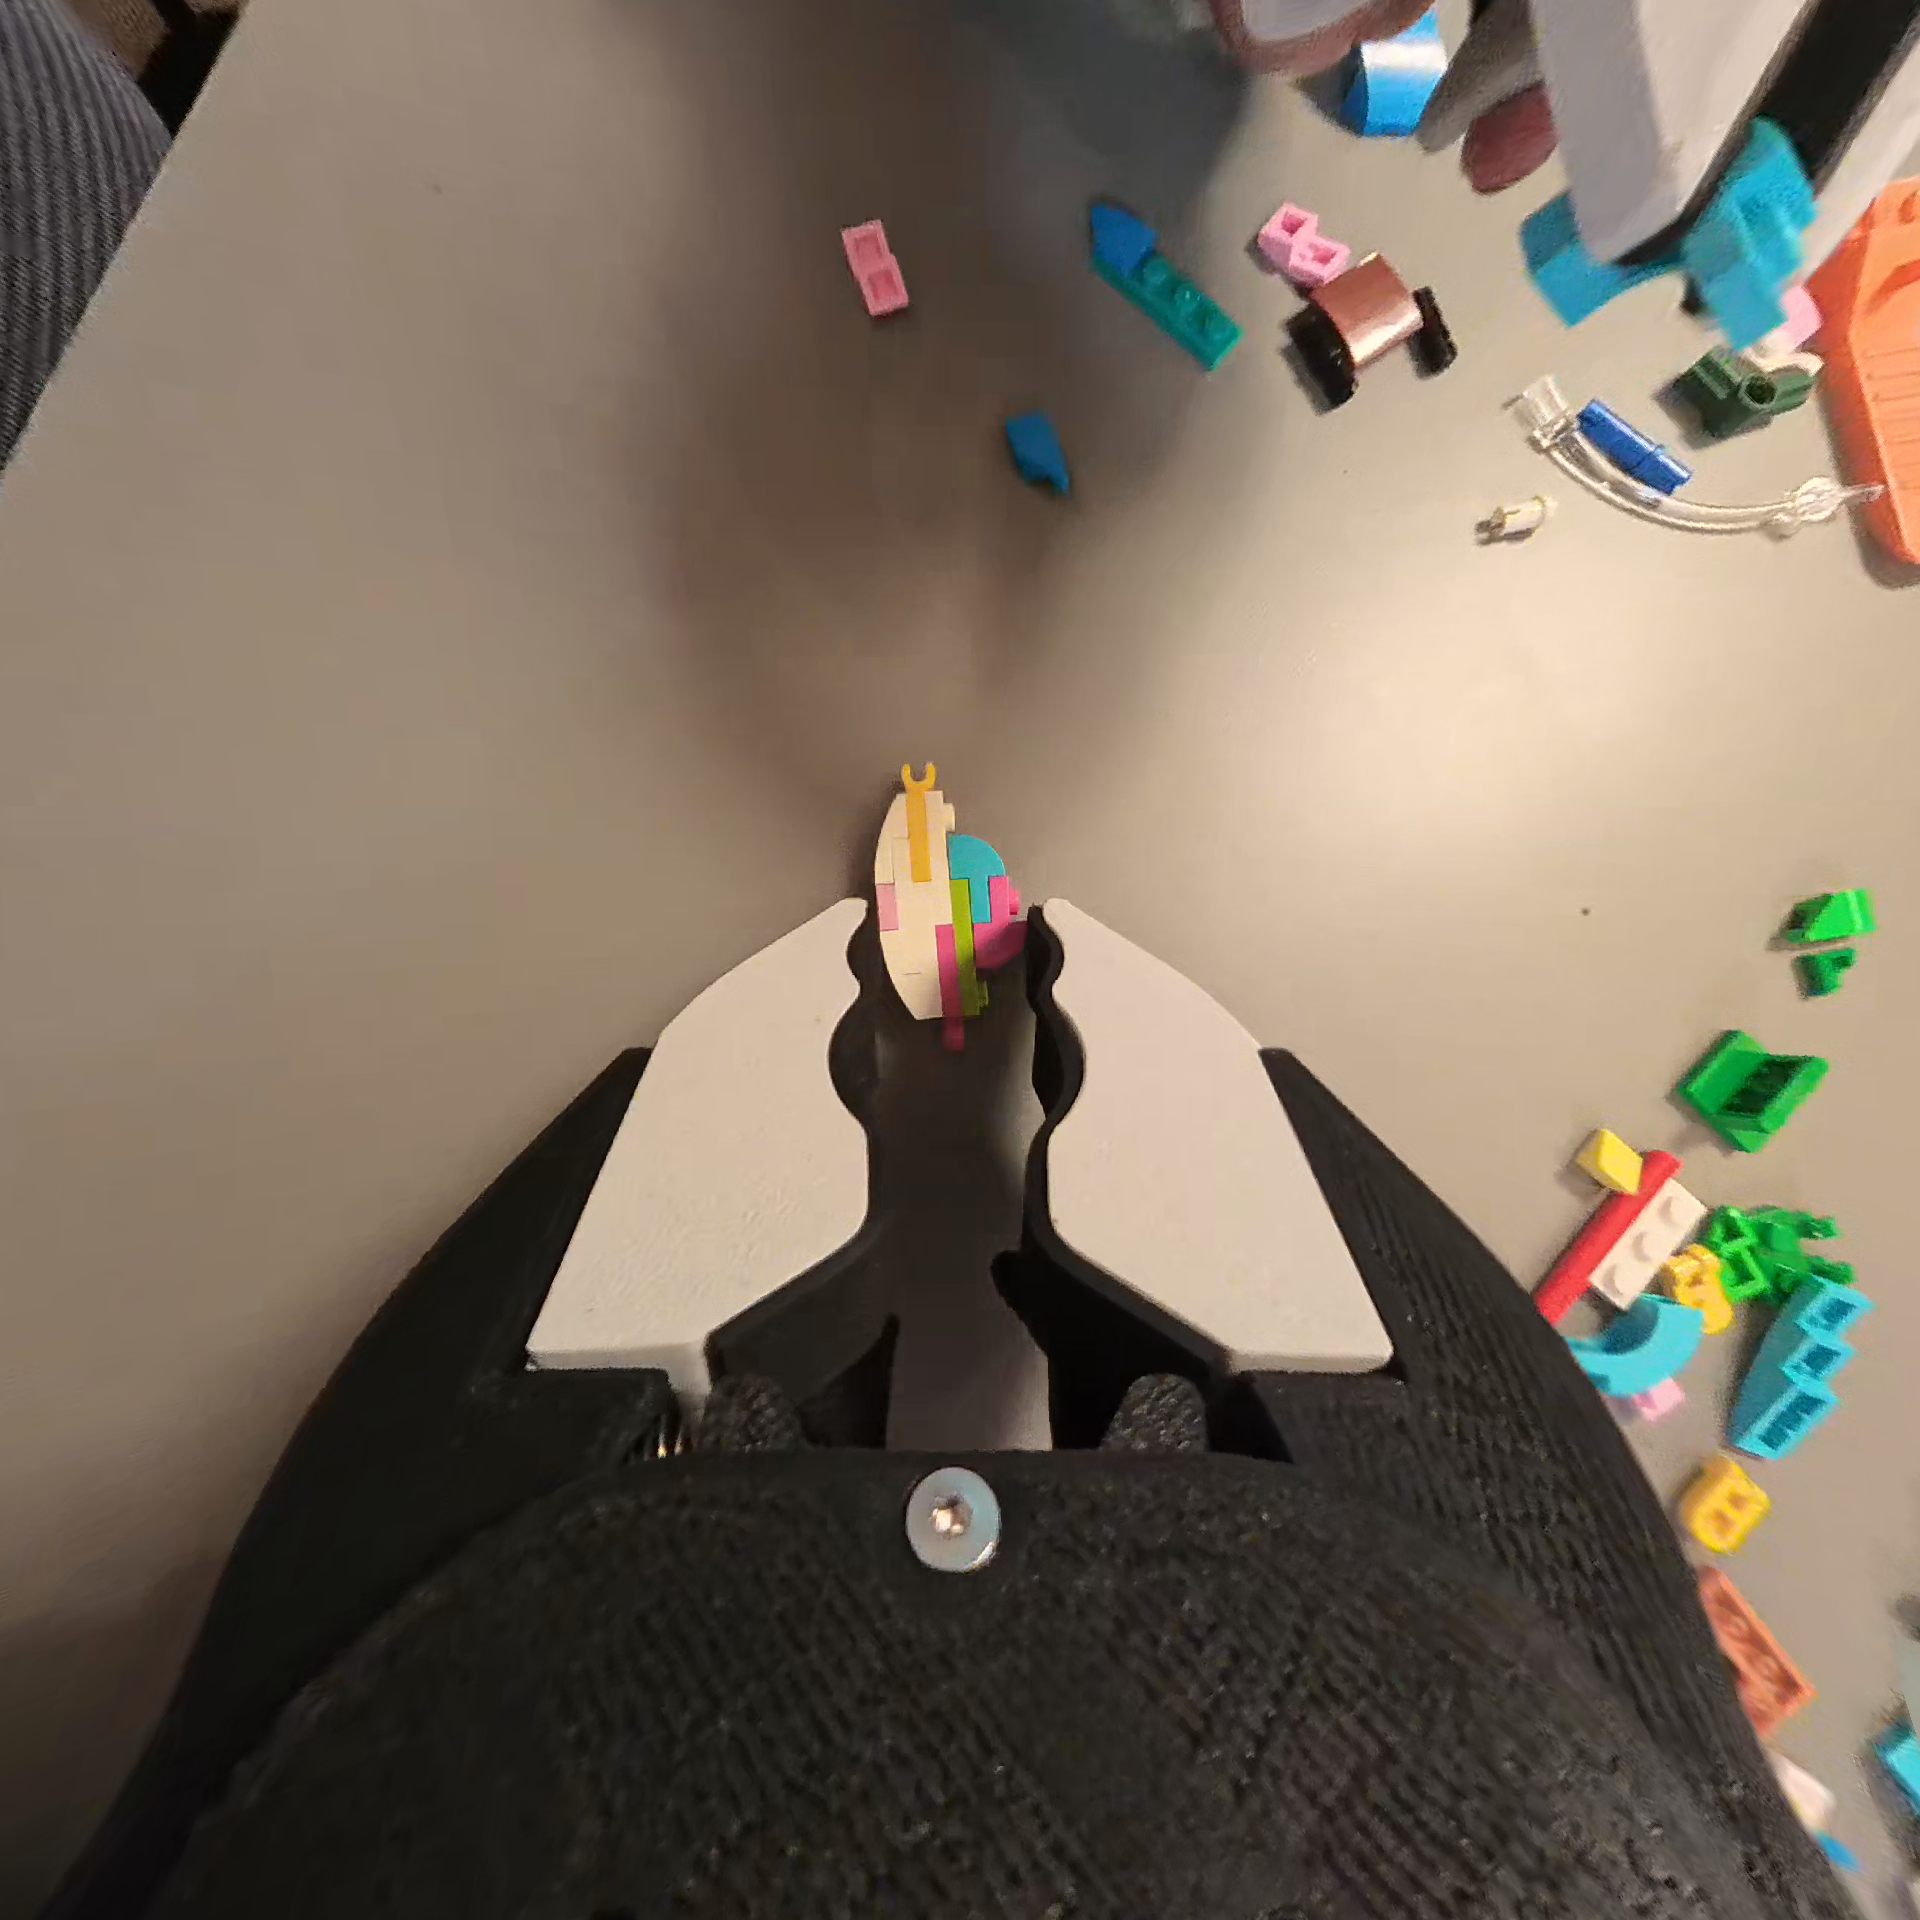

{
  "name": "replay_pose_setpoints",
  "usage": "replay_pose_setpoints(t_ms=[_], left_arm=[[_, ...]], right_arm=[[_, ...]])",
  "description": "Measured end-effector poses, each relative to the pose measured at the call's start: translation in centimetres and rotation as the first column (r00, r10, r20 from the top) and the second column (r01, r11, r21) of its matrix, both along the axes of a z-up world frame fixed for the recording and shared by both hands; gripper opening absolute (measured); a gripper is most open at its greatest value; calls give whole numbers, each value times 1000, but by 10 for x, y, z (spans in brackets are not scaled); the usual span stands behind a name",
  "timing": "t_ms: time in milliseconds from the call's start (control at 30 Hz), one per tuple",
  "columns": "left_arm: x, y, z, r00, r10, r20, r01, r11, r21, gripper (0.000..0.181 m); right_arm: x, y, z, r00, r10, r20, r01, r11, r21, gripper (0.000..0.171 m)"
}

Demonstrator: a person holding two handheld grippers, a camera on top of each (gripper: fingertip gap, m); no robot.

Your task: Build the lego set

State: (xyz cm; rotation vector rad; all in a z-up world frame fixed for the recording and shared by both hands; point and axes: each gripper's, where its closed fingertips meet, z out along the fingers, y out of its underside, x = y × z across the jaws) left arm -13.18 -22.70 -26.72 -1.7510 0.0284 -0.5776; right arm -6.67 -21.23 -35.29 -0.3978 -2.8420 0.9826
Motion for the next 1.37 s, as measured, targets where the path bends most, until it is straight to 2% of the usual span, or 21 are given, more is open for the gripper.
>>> replay_pose_setpoints(t_ms=[33,100,233,333,467,533,733,900,1033,1067,1100,1167,1267,1333,1367], left_arm=[[0,0,0,1000,-1,7,1,1000,0,8],[1,0,0,1000,-5,12,5,1000,1,8],[7,0,0,999,-33,-5,33,999,-3,8],[13,0,0,995,-48,-83,49,999,16,8],[17,1,-6,962,-29,-271,37,999,25,8],[18,2,-8,948,-22,-317,30,999,19,8],[26,3,-11,950,-54,-308,56,998,-3,8],[34,3,-13,953,-93,-289,95,995,-7,8],[37,3,-14,949,-101,-298,106,994,-2,8],[36,3,-14,946,-87,-313,95,995,9,11],[36,4,-13,937,-79,-340,92,996,21,22],[32,7,-14,888,-19,-460,45,998,46,42],[24,8,-14,691,101,-716,-17,992,124,36],[21,9,-12,562,172,-809,-42,983,180,32],[22,9,-11,526,186,-830,-42,980,194,30]], right_arm=[[0,0,0,1000,-7,18,7,1000,-7,27],[-2,1,2,1000,-24,5,24,1000,-5,37],[-10,-7,28,994,-59,-88,54,997,-57,36],[-29,-4,46,966,-192,-175,176,979,-101,27],[-41,-6,71,945,-309,-107,263,914,-308,17],[-44,-4,76,939,-332,-87,282,891,-356,14],[-40,-17,81,953,-299,-58,248,872,-422,14],[-37,-21,79,962,-272,-3,241,856,-456,6],[-37,-20,76,960,-273,65,271,843,-464,6],[-38,-18,77,954,-284,92,293,829,-477,6],[-40,-16,78,947,-297,125,319,810,-492,5],[-45,-10,81,923,-321,210,383,754,-533,5],[-47,-6,87,891,-298,341,451,663,-597,5],[-48,-5,90,880,-272,389,470,623,-625,5],[-48,-5,91,875,-262,406,477,609,-634,5]])
